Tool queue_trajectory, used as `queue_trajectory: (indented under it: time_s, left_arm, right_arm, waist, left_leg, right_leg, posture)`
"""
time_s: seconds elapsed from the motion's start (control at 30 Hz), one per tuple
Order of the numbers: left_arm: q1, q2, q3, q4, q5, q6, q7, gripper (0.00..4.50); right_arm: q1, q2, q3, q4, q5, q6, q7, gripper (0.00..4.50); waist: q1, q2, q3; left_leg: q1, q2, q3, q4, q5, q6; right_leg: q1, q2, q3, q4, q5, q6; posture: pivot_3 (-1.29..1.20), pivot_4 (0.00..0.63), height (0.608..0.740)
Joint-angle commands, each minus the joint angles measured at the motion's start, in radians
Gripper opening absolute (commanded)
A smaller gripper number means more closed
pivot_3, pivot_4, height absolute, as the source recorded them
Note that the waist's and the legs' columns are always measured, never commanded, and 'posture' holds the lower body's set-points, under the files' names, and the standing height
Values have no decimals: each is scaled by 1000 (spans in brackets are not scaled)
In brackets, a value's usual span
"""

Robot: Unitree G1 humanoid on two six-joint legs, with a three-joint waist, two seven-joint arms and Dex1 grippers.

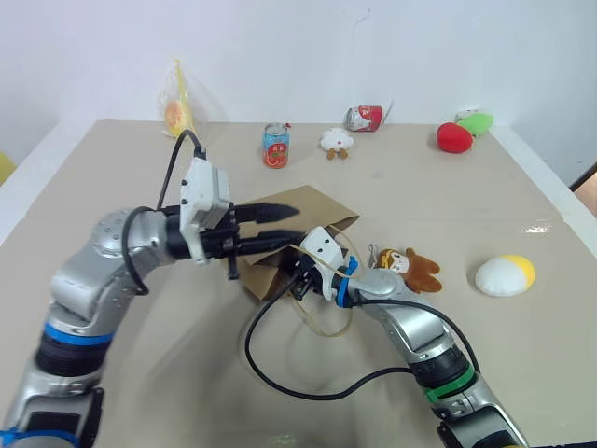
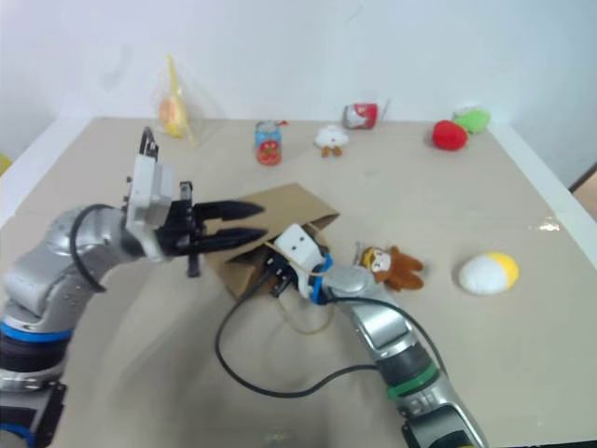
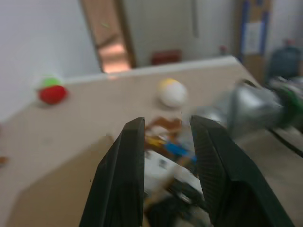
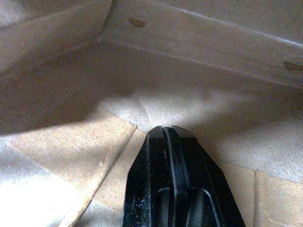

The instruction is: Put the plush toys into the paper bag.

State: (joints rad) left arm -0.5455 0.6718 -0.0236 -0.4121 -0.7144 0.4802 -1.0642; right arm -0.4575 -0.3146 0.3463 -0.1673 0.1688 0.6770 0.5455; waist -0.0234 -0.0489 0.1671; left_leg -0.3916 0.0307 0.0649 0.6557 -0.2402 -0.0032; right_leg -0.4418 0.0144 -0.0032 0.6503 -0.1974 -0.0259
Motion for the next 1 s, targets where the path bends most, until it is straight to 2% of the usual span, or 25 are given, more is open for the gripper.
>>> queue_trajectory:
  time_s: [0.03,0.4,0.83,0.97,1.0]
  left_arm:
    - [-48,26,-18,-26,24,-57,-92,1532]
    - [-91,-41,-224,105,327,-301,-156,1532]
    - [-165,-142,-254,240,446,-443,-149,1532]
    - [-172,-170,-269,251,437,-452,-176,1532]
    - [-183,-186,-254,245,400,-423,-173,1303]
  right_arm:
    - [-5,0,-22,-46,3,-1,7,0]
    - [1,23,-28,-55,2,6,-14,0]
    - [11,30,-32,-67,4,6,-28,0]
    - [9,34,-29,-64,2,5,-30,0]
    - [9,33,-28,-65,2,5,-29,0]
  waist:
    - [1,0,0]
    - [0,0,0]
    - [0,0,0]
    - [0,0,0]
    - [0,0,0]
  left_leg:
    - [0,0,0,0,0,0]
    - [-1,-1,1,0,0,0]
    - [-1,-1,1,0,0,0]
    - [-1,-1,1,0,0,0]
    - [-1,-1,1,0,0,0]
  right_leg:
    - [0,0,0,0,0,0]
    - [0,0,1,-1,0,0]
    - [0,-1,1,-1,0,0]
    - [0,-1,1,-1,0,0]
    - [0,-1,1,-1,0,0]
  posture:
    - [0,150,740]
    - [0,150,740]
    - [0,150,740]
    - [0,150,740]
    - [0,150,740]
